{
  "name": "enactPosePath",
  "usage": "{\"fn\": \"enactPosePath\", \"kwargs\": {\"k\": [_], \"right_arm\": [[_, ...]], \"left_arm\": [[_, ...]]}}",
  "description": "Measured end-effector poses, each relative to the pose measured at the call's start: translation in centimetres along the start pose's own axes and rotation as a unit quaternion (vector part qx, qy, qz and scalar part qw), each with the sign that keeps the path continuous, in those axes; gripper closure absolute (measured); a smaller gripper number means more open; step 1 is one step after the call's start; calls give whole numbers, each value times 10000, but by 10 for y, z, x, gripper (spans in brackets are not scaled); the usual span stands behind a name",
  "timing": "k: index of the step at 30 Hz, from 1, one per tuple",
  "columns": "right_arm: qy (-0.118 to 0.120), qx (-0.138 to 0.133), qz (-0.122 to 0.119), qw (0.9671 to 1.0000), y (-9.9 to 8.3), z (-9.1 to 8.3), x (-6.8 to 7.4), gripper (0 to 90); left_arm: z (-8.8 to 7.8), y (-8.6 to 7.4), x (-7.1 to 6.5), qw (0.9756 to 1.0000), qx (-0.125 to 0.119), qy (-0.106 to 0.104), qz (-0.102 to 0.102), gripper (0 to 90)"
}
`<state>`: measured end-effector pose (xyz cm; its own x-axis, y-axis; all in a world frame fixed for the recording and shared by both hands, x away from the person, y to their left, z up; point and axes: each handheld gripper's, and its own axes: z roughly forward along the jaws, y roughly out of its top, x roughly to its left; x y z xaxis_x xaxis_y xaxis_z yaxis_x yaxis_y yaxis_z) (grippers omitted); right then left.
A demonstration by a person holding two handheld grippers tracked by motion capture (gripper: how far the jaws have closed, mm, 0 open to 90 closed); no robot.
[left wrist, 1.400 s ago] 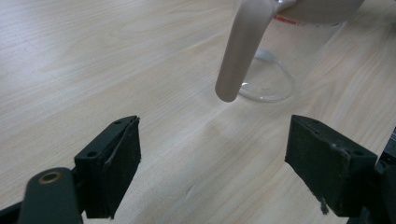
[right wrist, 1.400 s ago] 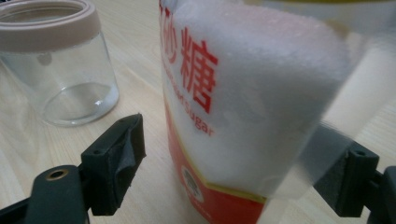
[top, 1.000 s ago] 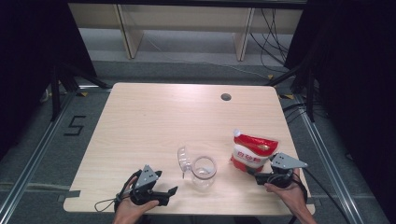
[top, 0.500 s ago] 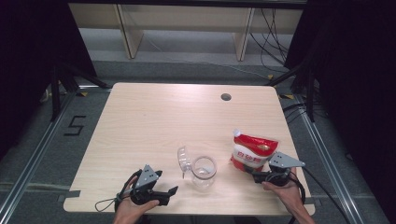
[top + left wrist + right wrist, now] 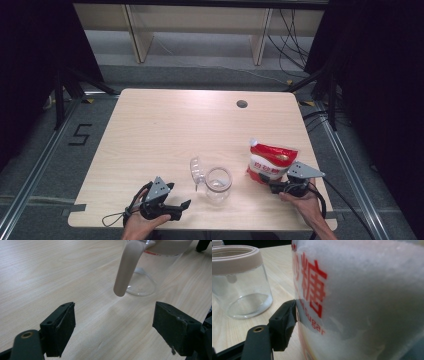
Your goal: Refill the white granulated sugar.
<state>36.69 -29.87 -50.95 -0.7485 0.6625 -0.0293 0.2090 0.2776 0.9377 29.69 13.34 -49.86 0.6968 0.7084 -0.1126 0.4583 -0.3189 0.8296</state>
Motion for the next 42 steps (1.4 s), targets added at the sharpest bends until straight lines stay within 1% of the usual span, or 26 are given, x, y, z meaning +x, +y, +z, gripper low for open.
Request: {"fn": "enactPosePath", "kwargs": {"k": [1,3,4,6,7,9,10,12,15,16,19,20,21,22,23,25,27,29,30,31,33,35,37,39,40,42], "right_arm": [[35,17,97,9999,0,0,1,312],[6,-28,122,9999,-1,1,1,319],[72,-28,0,10000,-1,1,-1,320],[7,-64,-2,10000,-1,1,-1,326],[71,2,46,10000,-1,0,-1,340],[54,-145,34,9999,-1,1,0,385],[136,-14,88,9999,0,-1,1,398],[73,-91,19,9999,0,0,2,408],[37,16,147,9999,0,-2,5,420],[37,15,53,10000,0,-2,4,420],[29,38,137,9999,0,-2,5,421],[85,23,194,9998,0,-2,5,420],[33,-98,74,9999,0,0,3,418],[64,-95,49,9999,0,1,3,414],[56,-95,45,9999,0,1,3,409],[108,-69,118,9998,-1,2,3,400],[61,-126,53,9999,-1,3,2,395],[39,-26,115,9999,-3,4,2,382],[45,-44,71,10000,-3,5,1,378],[176,-76,151,9997,-3,5,1,376],[54,-233,152,9996,-3,7,2,385],[130,-104,74,9998,-3,5,0,410],[48,-126,55,9999,-3,6,1,420],[162,-86,166,9997,-2,5,2,436],[235,48,329,9992,-2,3,5,442],[51,11,171,9998,-1,4,3,448]], "left_arm": [[0,0,1,10000,-14,-30,16,177],[-1,1,0,10000,-34,37,-84,176],[-1,1,1,10000,-19,45,-38,176],[-1,0,2,9999,-60,6,-96,176],[-1,0,2,9999,-59,4,-112,176],[-2,1,2,9999,-64,16,-118,176],[-2,1,2,9999,-76,15,-132,176],[-2,1,2,9999,-74,9,-119,176],[-1,0,2,10000,-73,7,-66,176],[-1,0,1,9999,-66,-5,-118,176],[-1,1,2,9999,-39,5,-107,176],[-1,1,2,10000,-28,18,-29,176],[-1,1,2,10000,-26,10,-37,176],[-1,1,2,10000,-29,7,-26,176],[0,1,2,9999,-89,-2,-61,176],[0,1,2,10000,-37,-1,-17,176],[0,0,1,9999,-55,-13,-112,176],[-1,2,3,10000,14,-18,58,176],[-1,1,3,10000,23,-8,25,176],[0,1,3,10000,52,16,-8,176],[0,1,2,10000,20,-30,-26,176],[1,1,1,9999,-45,-23,-104,176],[0,1,0,9999,-34,-4,-107,176],[0,1,1,9999,-45,6,-93,176],[0,1,1,10000,-39,5,-64,176],[0,1,0,9999,-50,-20,-85,176]]}}
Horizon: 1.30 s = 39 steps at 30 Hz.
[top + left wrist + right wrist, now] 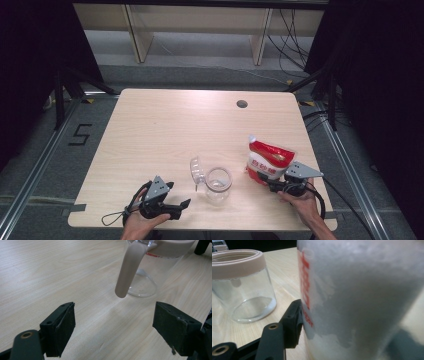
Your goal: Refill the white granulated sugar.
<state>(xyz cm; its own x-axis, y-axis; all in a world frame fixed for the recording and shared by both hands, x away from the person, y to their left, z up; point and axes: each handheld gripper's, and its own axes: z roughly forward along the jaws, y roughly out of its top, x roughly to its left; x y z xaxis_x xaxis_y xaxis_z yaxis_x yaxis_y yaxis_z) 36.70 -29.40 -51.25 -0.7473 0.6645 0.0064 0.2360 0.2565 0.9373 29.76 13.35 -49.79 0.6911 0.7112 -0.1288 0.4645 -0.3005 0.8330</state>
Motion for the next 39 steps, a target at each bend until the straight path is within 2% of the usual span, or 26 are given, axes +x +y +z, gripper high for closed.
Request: {"fn": "enactPosePath", "kwargs": {"k": [2,3,4,5,6,7,11,13,15,18,19,20,21,24,26,27,28,29,31,33,34,35,36,37,38,39], "right_arm": [[46,11,197,9998,1,-1,5,453],[-75,41,65,9999,1,-1,4,454],[-65,71,44,9999,2,-1,4,456],[-99,64,161,9998,1,-1,7,458],[-143,35,46,9999,2,0,6,460],[-16,64,36,10000,2,0,6,462],[-61,60,16,10000,2,0,7,465],[-77,39,162,9998,3,-2,11,466],[-231,77,195,9995,3,-2,12,468],[-144,-11,20,9999,4,-2,11,470],[-99,75,244,9996,4,-3,14,470],[-132,1,82,9999,4,-2,11,470],[-136,-10,54,9999,4,-2,10,470],[-216,63,113,9997,4,-3,13,472],[-97,84,100,9999,5,-3,12,473],[-133,132,29,9998,5,-4,11,474],[-92,84,38,9999,5,-3,11,474],[-115,109,75,9998,5,-3,12,474],[-84,118,255,9996,5,-5,17,475],[-120,0,175,9998,5,-4,17,476],[-41,83,144,9999,6,-5,16,476],[-50,72,31,10000,6,-5,15,477],[-8,117,144,9998,6,-5,18,477],[-60,71,-123,9999,6,-4,15,477],[-130,-63,-167,9998,6,-3,15,478],[12,115,-62,9999,7,-5,16,478]], "left_arm": [[0,0,0,10000,12,8,19,176],[0,0,0,10000,12,9,29,176],[0,0,1,10000,23,2,93,176],[0,0,0,10000,17,-9,73,176],[0,0,-1,10000,-2,2,7,176],[-1,1,0,10000,17,7,35,177],[0,0,-1,10000,-32,-28,-12,177],[-1,0,0,10000,26,13,34,178],[0,0,0,10000,-17,-24,2,178],[-1,0,0,10000,-3,-11,10,179],[-1,0,0,10000,-4,-7,-12,179],[-1,0,0,10000,-18,-6,-18,180],[-1,0,0,10000,-38,-8,-30,180],[-1,0,1,10000,10,-7,83,181],[-1,0,0,10000,-22,-10,4,181],[-1,1,1,9999,-20,-15,100,181],[-1,1,1,10000,-46,-4,47,181],[-2,1,2,9999,26,4,127,181],[-1,0,0,10000,-41,-6,0,181],[-2,1,2,10000,44,-10,87,182],[-2,1,2,9999,50,-7,92,182],[-1,0,0,10000,-27,10,-23,182],[-2,0,1,10000,-18,-9,-8,182],[-2,0,0,10000,-38,-8,-15,182],[-3,1,3,9998,46,-14,177,182],[-2,1,2,9999,1,-9,104,182]]}}
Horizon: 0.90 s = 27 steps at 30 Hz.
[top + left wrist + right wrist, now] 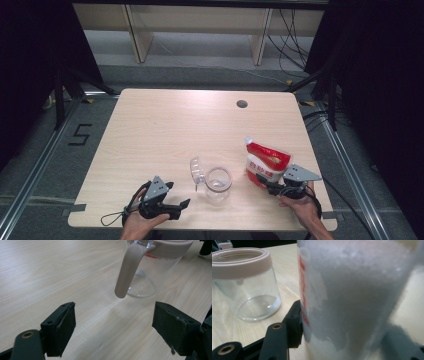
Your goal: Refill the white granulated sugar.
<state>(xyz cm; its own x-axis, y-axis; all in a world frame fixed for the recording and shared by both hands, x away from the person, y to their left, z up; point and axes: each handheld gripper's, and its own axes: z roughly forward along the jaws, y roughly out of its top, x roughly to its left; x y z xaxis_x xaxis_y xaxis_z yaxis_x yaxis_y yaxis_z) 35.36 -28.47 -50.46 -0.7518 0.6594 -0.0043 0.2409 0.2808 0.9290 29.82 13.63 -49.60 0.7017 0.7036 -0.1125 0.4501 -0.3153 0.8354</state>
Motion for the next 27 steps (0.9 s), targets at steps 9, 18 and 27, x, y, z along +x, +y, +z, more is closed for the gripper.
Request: {"fn": "enactPosePath", "kwargs": {"k": [9,18,27], "right_arm": [[-102,-102,102,9998,2,-5,2,481],[-319,-171,-61,9993,10,-23,6,481],[-420,-281,-366,9980,18,-33,10,482]], "left_arm": [[0,0,-1,10000,-30,25,-91,183],[-1,-1,1,9999,-46,36,-82,182],[-1,-1,1,9998,-51,65,-176,182]]}}
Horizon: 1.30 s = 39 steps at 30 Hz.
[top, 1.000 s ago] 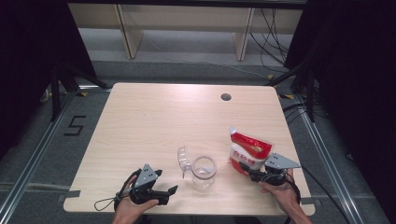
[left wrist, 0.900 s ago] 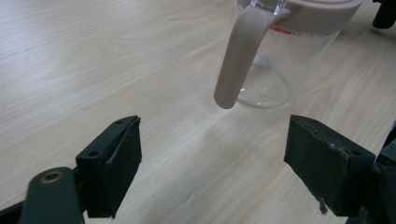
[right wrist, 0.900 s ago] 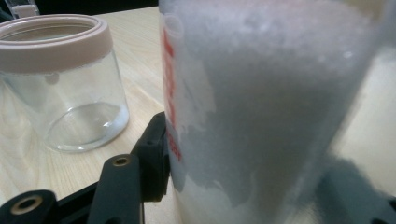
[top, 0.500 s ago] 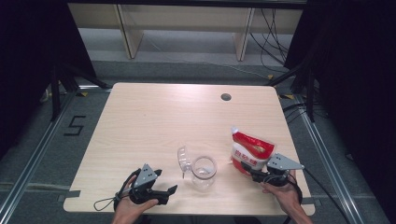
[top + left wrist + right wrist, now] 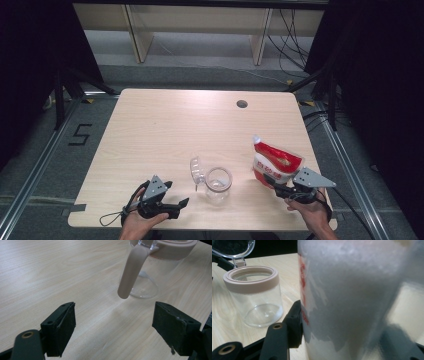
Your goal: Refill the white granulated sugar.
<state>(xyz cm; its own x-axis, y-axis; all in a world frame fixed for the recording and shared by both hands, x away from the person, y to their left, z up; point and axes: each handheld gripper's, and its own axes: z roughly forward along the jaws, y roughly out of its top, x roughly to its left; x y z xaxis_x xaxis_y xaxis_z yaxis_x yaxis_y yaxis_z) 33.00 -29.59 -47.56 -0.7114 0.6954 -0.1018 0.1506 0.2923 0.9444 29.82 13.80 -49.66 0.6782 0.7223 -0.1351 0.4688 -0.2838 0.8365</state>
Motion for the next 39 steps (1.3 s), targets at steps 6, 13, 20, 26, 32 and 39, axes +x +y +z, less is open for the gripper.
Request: {"fn": "enactPosePath", "kwargs": {"k": [6,13,20,26,32,39], "right_arm": [[-20,33,-40,10000,1,-8,5,483],[-26,70,-52,10000,0,-15,11,484],[7,224,-150,9996,1,-17,20,484],[77,430,-393,9983,3,-19,27,484],[-50,621,-584,9963,3,-22,33,485],[-101,786,-1244,9891,4,-17,40,485]], "left_arm": [[0,0,1,10000,-11,9,4,182],[0,0,1,10000,5,40,3,182],[0,1,2,10000,-41,20,38,182],[0,0,2,10000,-56,40,-26,182],[0,0,2,10000,-48,45,-23,182],[-1,0,2,10000,-25,33,9,182]]}}
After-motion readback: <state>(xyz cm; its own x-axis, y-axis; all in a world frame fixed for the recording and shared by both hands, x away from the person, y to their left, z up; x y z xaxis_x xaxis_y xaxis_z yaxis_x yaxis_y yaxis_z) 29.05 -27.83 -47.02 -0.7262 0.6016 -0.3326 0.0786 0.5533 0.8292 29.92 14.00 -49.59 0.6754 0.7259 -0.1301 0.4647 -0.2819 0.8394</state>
